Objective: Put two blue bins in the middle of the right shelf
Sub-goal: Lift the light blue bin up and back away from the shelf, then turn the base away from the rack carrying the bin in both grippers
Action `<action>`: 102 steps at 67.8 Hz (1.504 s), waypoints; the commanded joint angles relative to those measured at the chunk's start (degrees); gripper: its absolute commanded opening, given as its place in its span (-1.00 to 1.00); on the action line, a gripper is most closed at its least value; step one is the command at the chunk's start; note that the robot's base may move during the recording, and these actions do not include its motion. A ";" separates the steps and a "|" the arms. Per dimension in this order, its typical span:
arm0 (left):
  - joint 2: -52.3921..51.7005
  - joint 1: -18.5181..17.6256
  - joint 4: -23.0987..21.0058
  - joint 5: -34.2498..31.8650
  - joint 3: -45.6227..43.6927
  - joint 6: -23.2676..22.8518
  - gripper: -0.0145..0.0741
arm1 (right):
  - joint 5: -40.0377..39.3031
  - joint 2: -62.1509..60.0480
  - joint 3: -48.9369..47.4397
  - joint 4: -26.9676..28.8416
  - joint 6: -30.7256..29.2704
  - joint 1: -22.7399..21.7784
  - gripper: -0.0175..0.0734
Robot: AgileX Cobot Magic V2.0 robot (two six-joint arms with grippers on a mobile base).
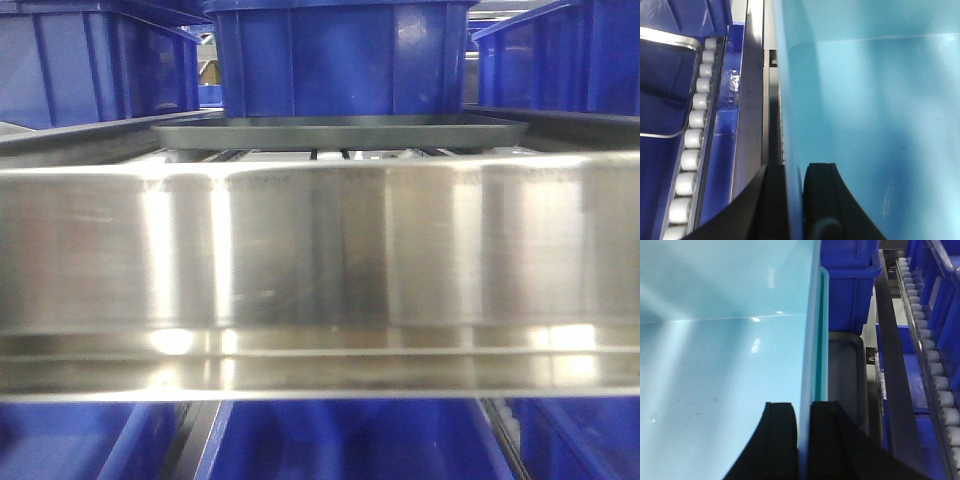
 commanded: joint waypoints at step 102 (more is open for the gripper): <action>-1.26 -0.47 -3.57 -5.52 -1.19 0.00 -0.92 | -6.87 -0.40 -0.63 1.26 -0.52 0.24 -0.97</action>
